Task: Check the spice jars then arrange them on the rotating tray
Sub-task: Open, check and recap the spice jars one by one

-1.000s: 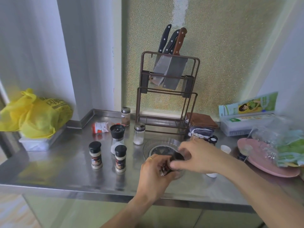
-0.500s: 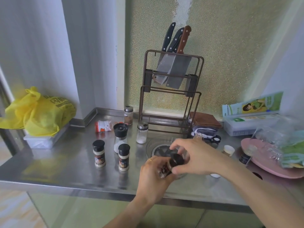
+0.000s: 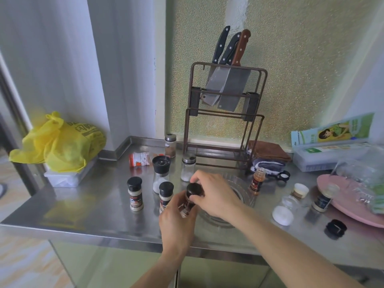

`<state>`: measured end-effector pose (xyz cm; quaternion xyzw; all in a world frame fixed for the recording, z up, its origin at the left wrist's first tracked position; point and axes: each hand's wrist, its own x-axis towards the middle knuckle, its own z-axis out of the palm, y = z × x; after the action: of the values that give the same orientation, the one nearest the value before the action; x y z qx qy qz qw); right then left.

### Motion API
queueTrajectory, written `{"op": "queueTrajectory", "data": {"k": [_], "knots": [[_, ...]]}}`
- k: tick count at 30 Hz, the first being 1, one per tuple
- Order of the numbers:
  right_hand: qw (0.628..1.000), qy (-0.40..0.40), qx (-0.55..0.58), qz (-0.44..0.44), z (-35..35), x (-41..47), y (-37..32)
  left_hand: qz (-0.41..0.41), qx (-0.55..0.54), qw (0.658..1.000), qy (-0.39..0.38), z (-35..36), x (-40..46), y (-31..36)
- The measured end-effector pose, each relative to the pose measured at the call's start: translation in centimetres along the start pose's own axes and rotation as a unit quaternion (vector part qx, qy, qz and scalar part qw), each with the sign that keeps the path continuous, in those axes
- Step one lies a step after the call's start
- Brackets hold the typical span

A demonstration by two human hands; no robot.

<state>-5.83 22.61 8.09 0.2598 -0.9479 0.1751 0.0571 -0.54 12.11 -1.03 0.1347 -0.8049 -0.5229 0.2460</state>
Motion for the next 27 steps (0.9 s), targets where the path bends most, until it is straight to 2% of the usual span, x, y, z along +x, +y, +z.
{"op": "queueTrajectory", "data": {"k": [3, 9, 12, 14, 16, 19, 22, 27], "knots": [[1.0, -0.004, -0.004, 0.007, 1.8, 0.4, 0.0, -0.025, 0.018, 0.999, -0.008, -0.1, 0.5, -1.1], [1.0, 0.011, -0.003, 0.004, 2.9, 0.3, -0.3, -0.024, 0.043, 0.999, -0.011, 0.3, 0.3, -2.0], [1.0, 0.019, 0.007, -0.001, 2.5, -0.8, 0.0, -0.028, 0.05, 0.998, 0.023, 0.3, -1.0, -1.7], [0.998, 0.054, 0.015, -0.002, 1.9, -2.1, 0.7, 0.004, 0.038, 0.997, 0.073, 0.4, -2.4, -1.0], [0.995, 0.094, 0.032, 0.01, 1.3, -3.9, 2.1, 0.084, 0.045, 0.992, 0.088, 1.2, -3.7, 0.2], [0.989, 0.129, 0.044, 0.053, 0.2, -7.2, 5.2, 0.167, 0.052, 0.984, 0.023, 3.5, -4.8, 2.1], [0.982, 0.149, 0.029, 0.112, -1.1, -10.8, 9.1, 0.179, 0.048, 0.981, -0.054, 6.7, -4.9, 3.6], [0.956, 0.179, -0.01, 0.234, -3.0, -16.1, 16.9, 0.218, 0.041, 0.966, -0.134, 12.8, -6.7, 6.4]]}}
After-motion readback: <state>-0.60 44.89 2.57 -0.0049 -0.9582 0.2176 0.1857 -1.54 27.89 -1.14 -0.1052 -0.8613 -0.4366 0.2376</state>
